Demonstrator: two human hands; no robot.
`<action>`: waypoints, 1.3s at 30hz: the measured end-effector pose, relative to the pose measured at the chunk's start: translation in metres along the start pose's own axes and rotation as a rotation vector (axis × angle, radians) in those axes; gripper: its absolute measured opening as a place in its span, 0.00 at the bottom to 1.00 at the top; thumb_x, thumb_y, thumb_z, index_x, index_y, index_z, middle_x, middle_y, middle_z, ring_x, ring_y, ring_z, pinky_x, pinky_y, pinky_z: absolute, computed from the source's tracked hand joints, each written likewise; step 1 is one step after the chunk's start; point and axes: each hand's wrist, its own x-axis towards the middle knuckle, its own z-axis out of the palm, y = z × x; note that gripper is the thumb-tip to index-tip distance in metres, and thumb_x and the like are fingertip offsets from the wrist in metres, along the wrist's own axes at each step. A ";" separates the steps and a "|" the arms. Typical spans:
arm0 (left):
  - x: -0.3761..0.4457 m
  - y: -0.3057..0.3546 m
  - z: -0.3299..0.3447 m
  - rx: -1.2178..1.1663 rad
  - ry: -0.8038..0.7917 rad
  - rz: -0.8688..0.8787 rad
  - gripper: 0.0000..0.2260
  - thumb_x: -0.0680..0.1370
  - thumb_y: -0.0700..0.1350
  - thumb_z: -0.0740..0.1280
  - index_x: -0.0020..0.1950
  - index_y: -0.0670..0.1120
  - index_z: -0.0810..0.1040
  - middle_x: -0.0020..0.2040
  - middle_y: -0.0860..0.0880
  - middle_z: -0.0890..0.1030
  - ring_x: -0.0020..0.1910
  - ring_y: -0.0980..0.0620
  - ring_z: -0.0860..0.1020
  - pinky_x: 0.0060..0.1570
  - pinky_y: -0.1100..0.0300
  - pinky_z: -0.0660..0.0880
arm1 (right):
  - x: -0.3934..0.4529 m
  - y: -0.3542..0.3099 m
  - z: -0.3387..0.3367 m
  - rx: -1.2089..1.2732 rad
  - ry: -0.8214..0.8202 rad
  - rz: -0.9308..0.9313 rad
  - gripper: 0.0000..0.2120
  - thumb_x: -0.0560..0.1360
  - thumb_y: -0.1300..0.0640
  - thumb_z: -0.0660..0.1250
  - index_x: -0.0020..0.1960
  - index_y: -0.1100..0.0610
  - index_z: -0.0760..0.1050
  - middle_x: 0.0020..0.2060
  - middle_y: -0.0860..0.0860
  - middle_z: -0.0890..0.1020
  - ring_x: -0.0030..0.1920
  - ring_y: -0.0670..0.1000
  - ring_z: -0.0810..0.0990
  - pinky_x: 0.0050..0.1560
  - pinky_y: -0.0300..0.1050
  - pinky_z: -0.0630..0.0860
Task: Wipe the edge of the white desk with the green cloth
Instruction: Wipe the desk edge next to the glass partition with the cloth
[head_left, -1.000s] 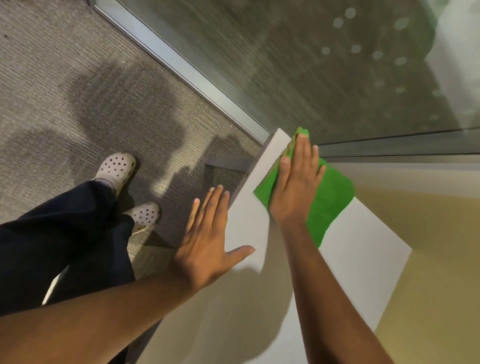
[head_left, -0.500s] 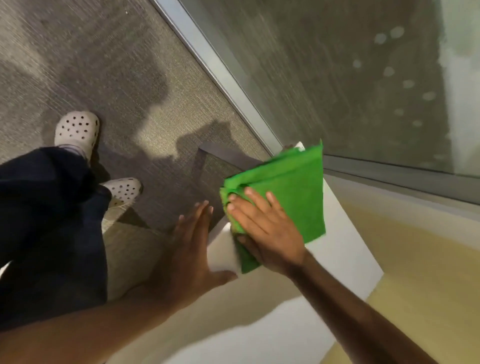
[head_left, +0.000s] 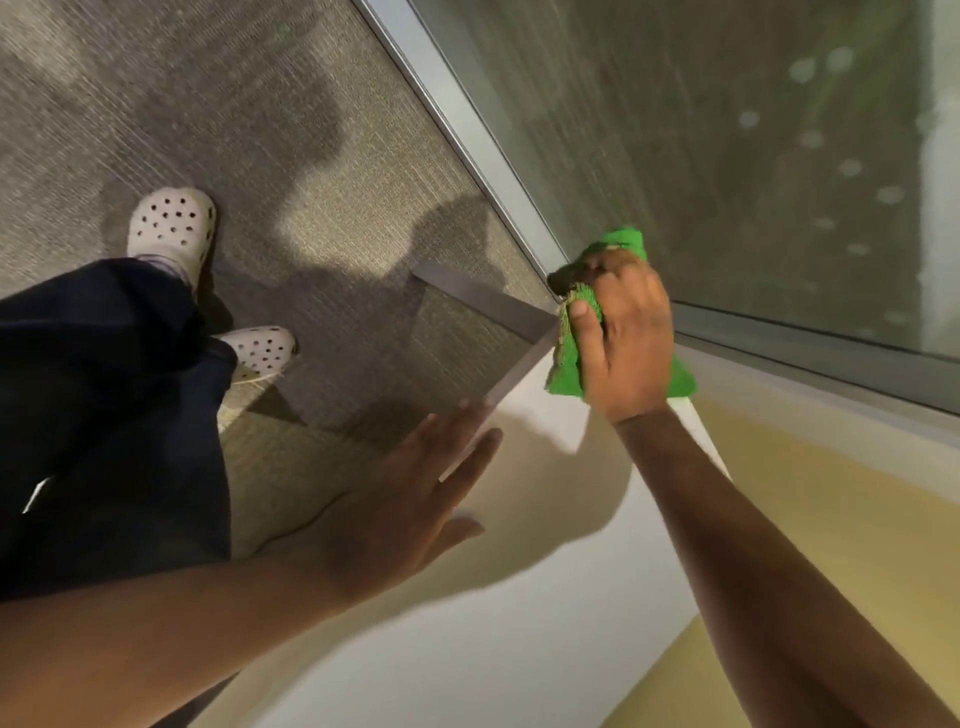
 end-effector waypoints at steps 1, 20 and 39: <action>0.000 0.002 -0.002 0.058 0.004 0.026 0.40 0.82 0.59 0.70 0.84 0.37 0.61 0.86 0.35 0.57 0.85 0.36 0.58 0.80 0.39 0.66 | -0.009 -0.008 0.003 0.012 0.000 0.033 0.19 0.84 0.51 0.55 0.62 0.62 0.80 0.65 0.59 0.80 0.74 0.63 0.72 0.77 0.62 0.65; 0.007 0.008 -0.010 0.307 -0.011 0.074 0.40 0.81 0.60 0.68 0.83 0.35 0.62 0.85 0.37 0.60 0.85 0.38 0.59 0.81 0.42 0.61 | -0.010 -0.008 0.007 -0.277 -0.158 -0.615 0.24 0.86 0.42 0.54 0.47 0.55 0.80 0.41 0.52 0.81 0.48 0.59 0.79 0.66 0.59 0.68; 0.004 0.006 -0.006 0.292 0.010 0.095 0.39 0.83 0.60 0.66 0.83 0.34 0.61 0.85 0.37 0.61 0.84 0.37 0.61 0.80 0.39 0.66 | -0.017 -0.001 0.011 -0.193 -0.256 -0.657 0.27 0.87 0.43 0.50 0.56 0.58 0.83 0.46 0.55 0.83 0.50 0.61 0.81 0.70 0.57 0.67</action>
